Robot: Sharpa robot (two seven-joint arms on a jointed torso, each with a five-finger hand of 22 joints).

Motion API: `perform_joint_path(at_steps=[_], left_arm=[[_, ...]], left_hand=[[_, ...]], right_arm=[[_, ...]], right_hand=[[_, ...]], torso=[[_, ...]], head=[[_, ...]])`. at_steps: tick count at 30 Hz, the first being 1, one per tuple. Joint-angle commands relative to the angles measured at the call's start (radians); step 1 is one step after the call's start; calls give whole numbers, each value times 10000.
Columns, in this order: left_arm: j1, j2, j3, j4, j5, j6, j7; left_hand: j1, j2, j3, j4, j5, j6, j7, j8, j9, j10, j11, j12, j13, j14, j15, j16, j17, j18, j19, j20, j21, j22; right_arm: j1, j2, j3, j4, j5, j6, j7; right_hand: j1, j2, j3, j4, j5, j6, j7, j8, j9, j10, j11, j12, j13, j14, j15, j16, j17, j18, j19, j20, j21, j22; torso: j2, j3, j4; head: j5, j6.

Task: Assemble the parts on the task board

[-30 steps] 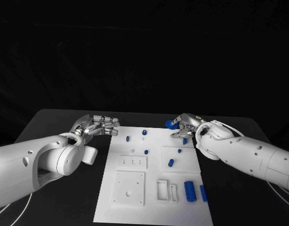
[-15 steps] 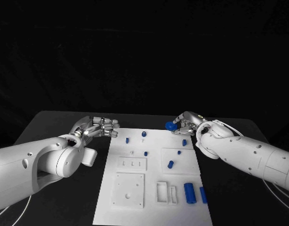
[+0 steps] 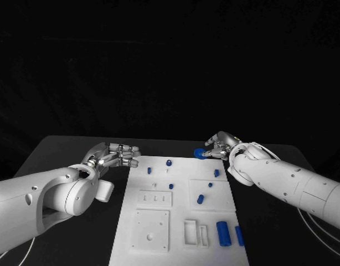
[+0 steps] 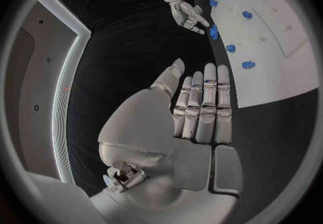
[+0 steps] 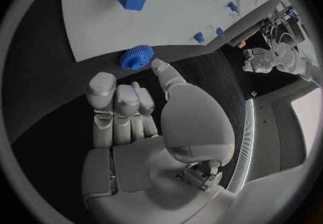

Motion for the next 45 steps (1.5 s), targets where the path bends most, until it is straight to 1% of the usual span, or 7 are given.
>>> perform_joint_path(at_steps=[1, 6, 11, 23, 36, 39, 45], left_arm=[[20, 30, 15, 54, -54, 139, 60], [21, 30, 34, 93, -69, 136, 58], [22, 25, 50, 136, -94, 137, 49], [23, 54, 58, 123, -110, 142, 37], [23, 31, 59, 123, -112, 126, 16], [23, 23, 59, 126, -112, 121, 10], [23, 15, 59, 132, -112, 116, 8]], left_hand=[[29, -58, -19, 39, -47, -54, -2, -10, 0, -75, 16, -4, 12, -34, -15, 4, -7, 35, 63, -7, -68, 14], [29, -58, -19, 39, -47, -54, -2, -10, 0, -75, 16, -4, 12, -34, -15, 4, -7, 35, 63, -7, -68, 14], [29, -58, -19, 39, -47, -54, -2, -10, 0, -75, 16, -4, 12, -34, -15, 4, -7, 35, 63, -7, -68, 14], [40, -71, -9, 76, -53, -61, 0, -11, 0, -84, 17, -1, 13, -35, -15, 9, -7, 34, 73, -6, -113, 72], [34, -71, -10, 93, -49, -60, -2, -8, 1, -89, 19, -2, 12, -35, -13, 10, -6, 34, 77, -4, -128, 75], [34, -71, -10, 93, -49, -60, -2, -8, 1, -89, 19, -2, 12, -35, -13, 10, -6, 34, 77, -4, -128, 75], [37, -84, -11, 103, -50, -63, 1, -10, 0, -105, 24, -3, 12, -37, -11, 10, -7, 34, 84, -2, -143, 75]], right_arm=[[15, 164, 6, -275, 397, 699, -33], [28, 376, 9, -563, 459, 908, -24], [34, 559, 12, -836, 548, 883, -2], [61, 745, 13, -1066, 599, 809, 32], [89, 645, 13, -1002, 600, 761, 47], [89, 619, 13, -951, 600, 657, 69], [90, 583, 13, -868, 511, 391, 119]], right_hand=[[-100, 27, -91, 16, -64, -71, 0, 22, 0, 31, 22, 48, 2, 43, -19, -27, -11, 106, 441, 27, 50, 985], [-46, 46, -393, 132, -37, -384, 21, 12, -13, -9, 40, 17, -24, 41, -7, -39, -20, 115, 431, 41, 29, 979], [60, 62, -800, 363, -319, -767, 46, 1, -27, -30, 70, 4, -52, 39, 11, -55, -30, 127, 437, 59, 16, 978], [110, 34, -976, 510, -408, -895, 57, -5, -32, -37, 77, 13, -59, 40, 22, -45, -17, 133, 439, 68, 4, 978], [32, 228, -546, 355, -389, 179, -10, 39, 18, -11, 25, 46, -35, 42, -15, -50, -15, 112, 440, 37, 39, 985], [-36, 172, -519, 298, -362, 47, -4, 30, 11, -20, 29, 31, -44, 46, -14, -51, -9, 108, 437, 32, 32, 982], [-2, 203, -262, 84, -248, 363, -21, 46, 26, 12, 10, 66, -10, 47, -27, -39, 15, 98, 446, 23, 93, 997]], torso=[[33, -1, 37], [72, 1, 79], [125, 1, 152], [190, -8, 172], [179, 3, 154], [182, 7, 159], [185, 0, 159]], head=[[-17, 10], [-14, 58], [-62, 151], [-107, 153], [-160, 83], [-175, 104], [-198, 111]])
